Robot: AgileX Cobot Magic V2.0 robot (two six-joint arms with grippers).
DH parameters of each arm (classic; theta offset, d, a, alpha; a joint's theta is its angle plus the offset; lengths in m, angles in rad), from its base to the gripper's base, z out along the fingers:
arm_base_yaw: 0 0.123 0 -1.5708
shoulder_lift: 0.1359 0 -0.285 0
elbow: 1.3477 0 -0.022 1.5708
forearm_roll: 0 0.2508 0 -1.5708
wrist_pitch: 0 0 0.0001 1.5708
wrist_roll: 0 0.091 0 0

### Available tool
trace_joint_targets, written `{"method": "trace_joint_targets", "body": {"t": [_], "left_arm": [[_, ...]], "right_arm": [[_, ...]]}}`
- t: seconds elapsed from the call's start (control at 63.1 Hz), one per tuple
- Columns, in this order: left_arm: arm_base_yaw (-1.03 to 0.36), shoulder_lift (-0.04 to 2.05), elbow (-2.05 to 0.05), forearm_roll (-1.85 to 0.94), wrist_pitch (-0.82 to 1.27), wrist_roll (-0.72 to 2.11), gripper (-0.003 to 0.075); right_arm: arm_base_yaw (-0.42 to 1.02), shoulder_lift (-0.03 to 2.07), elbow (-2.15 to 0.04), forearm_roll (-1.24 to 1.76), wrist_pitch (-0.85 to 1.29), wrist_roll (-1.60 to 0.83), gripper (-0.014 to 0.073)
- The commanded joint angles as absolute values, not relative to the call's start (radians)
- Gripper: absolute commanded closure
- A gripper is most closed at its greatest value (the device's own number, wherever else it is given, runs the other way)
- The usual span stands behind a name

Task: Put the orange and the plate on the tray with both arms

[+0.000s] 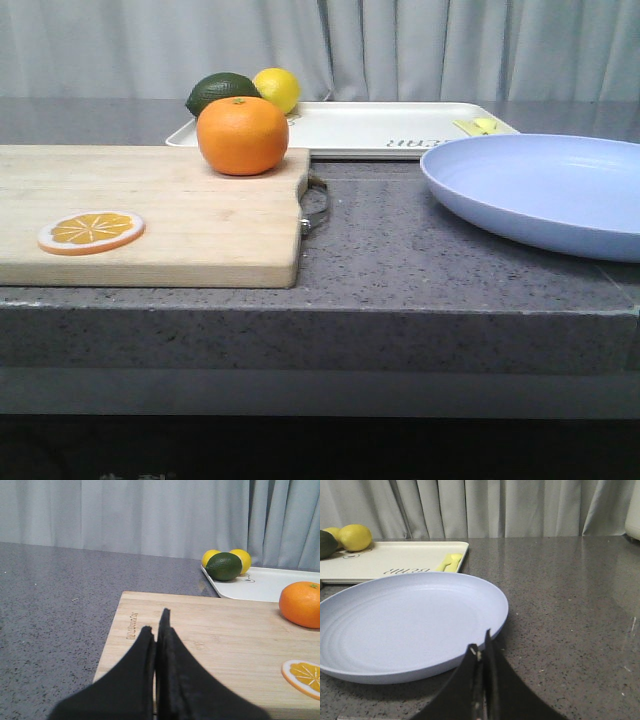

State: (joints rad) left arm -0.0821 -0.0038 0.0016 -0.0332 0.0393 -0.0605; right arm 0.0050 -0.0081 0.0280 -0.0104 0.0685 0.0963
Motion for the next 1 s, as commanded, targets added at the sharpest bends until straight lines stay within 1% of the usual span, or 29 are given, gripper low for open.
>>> {"method": "trace_joint_targets", "body": {"t": [0.0,0.681,0.808,0.903,0.983], "left_arm": [[-0.082,-0.025,0.007,-0.034,-0.044,-0.070,0.0738],[-0.082,-0.025,0.007,-0.034,-0.044,-0.070,0.0738],[-0.082,-0.025,0.005,-0.034,-0.094,-0.070,0.0738],[-0.082,-0.025,-0.012,-0.034,-0.116,-0.070,0.0738],[-0.082,-0.023,-0.057,-0.034,-0.075,-0.070,0.0738]], "right_arm": [[0.005,-0.032,0.023,-0.024,-0.007,0.095,0.0662],[0.005,-0.032,0.023,-0.024,-0.017,0.095,0.0662],[0.005,-0.032,0.021,-0.024,-0.023,0.095,0.0662],[0.005,-0.032,-0.005,-0.024,-0.010,0.095,0.0662],[0.005,-0.032,-0.048,-0.024,0.018,0.095,0.0662]]}}
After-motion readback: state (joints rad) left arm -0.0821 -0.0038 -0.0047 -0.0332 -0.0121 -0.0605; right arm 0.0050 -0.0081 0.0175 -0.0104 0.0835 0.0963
